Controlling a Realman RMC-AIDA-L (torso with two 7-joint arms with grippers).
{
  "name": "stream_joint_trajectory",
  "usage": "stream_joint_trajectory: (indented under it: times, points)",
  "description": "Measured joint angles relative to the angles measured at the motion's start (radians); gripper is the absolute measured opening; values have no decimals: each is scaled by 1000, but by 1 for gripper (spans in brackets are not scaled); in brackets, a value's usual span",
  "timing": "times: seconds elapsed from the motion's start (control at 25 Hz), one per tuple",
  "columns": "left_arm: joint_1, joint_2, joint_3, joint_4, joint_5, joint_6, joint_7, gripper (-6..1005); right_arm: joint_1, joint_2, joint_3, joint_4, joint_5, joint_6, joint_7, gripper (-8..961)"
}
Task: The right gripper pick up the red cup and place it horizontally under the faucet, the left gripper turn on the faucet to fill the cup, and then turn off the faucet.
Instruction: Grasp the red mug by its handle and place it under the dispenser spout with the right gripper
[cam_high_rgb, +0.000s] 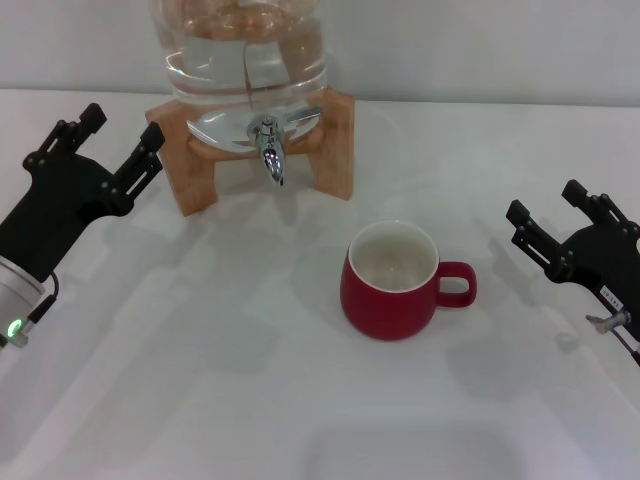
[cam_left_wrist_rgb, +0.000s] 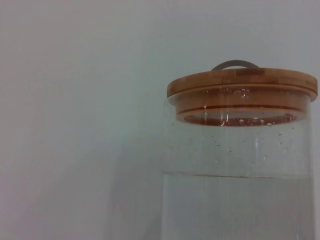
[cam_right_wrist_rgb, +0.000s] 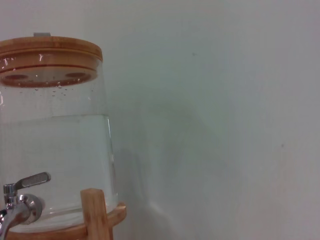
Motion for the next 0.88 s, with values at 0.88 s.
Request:
stream_joint_trajectory:
  times: [0.88]
  points:
    - [0,0,-1,-4,0,0,0,756,-12,1,-6,-11,1,-4,0,799]
